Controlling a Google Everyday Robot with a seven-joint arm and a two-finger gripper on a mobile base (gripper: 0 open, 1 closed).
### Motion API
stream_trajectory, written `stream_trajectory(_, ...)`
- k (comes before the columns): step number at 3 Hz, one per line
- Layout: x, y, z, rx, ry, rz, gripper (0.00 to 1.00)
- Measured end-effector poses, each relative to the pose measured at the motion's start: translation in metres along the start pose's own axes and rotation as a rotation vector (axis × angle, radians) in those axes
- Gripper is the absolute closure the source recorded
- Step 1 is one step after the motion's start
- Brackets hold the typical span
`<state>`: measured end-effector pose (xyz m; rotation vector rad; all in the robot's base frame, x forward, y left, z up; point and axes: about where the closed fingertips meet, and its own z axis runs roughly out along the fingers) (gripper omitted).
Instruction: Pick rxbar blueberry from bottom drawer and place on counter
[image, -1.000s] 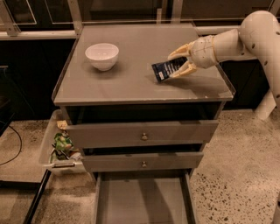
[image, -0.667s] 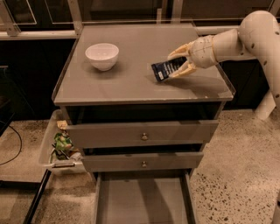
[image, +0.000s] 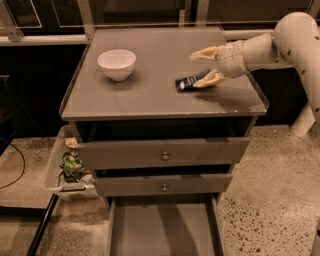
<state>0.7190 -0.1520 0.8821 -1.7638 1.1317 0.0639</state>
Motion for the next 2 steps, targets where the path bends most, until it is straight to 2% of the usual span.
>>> stream_trajectory(1,0.0000,0.0000,0.0000,0.000,0.000,0.000,0.00)
stream_trajectory(2,0.0000,0.0000,0.0001,0.000,0.000,0.000,0.00)
